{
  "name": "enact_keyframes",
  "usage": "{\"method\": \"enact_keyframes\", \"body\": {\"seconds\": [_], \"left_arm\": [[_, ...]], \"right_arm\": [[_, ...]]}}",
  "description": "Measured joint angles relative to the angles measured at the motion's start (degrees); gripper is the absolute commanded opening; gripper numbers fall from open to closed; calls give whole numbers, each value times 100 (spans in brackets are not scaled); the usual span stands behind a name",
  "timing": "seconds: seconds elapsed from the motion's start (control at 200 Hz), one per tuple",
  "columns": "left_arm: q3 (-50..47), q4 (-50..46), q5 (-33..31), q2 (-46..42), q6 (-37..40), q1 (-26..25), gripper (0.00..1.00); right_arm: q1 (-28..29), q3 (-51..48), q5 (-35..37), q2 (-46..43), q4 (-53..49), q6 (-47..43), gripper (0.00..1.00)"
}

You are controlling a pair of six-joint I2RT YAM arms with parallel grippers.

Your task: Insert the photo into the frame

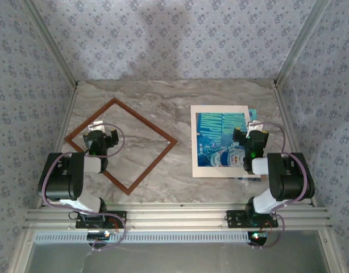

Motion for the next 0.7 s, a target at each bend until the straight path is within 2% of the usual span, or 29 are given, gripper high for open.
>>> {"method": "enact_keyframes", "body": {"seconds": [0.7], "left_arm": [[0,0,0,2,0,0,99]], "right_arm": [[-2,0,-103,0,0,-42,100]]}}
